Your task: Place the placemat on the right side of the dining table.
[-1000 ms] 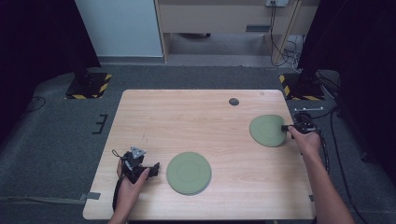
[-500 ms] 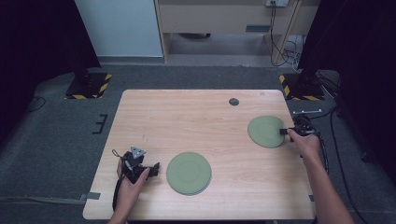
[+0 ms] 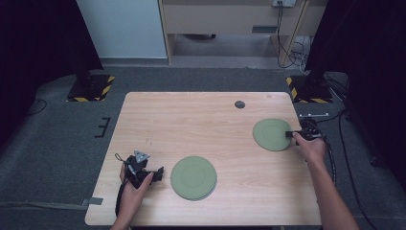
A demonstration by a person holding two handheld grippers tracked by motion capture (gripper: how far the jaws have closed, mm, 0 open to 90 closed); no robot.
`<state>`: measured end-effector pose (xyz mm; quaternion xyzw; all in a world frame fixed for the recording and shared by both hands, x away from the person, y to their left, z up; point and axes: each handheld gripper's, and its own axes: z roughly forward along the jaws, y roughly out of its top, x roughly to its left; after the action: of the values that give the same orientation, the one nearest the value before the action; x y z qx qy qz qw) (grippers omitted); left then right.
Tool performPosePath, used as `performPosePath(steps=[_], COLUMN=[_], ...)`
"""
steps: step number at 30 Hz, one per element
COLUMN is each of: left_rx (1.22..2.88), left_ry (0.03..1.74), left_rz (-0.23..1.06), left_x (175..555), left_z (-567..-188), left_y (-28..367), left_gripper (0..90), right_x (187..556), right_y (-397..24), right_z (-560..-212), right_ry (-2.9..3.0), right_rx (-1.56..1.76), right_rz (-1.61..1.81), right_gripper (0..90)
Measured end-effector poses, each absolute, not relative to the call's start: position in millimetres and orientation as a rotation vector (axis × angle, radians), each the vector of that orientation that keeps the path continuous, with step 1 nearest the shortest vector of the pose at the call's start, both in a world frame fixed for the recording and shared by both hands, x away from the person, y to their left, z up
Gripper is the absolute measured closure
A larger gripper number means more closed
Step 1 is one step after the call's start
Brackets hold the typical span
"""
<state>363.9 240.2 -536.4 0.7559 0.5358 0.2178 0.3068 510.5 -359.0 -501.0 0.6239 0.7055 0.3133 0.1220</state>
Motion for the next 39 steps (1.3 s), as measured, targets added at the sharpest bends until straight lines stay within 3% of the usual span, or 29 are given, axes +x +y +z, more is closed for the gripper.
performPosePath(steps=[10,39], left_rx=[1.999,1.999], left_ry=[1.417,1.417], left_rz=[0.577,0.577], left_x=[363.9,363.8], left_z=[-536.4,-536.4], left_y=[240.2,240.1], left_gripper=[0.0,0.0], right_x=[511.4,511.2], right_y=[-363.0,-365.8], right_z=[-510.0,-518.1], right_ry=[2.014,2.011], right_rx=[1.830,1.843], right_rz=[0.910,0.926], right_gripper=[64.2,53.6])
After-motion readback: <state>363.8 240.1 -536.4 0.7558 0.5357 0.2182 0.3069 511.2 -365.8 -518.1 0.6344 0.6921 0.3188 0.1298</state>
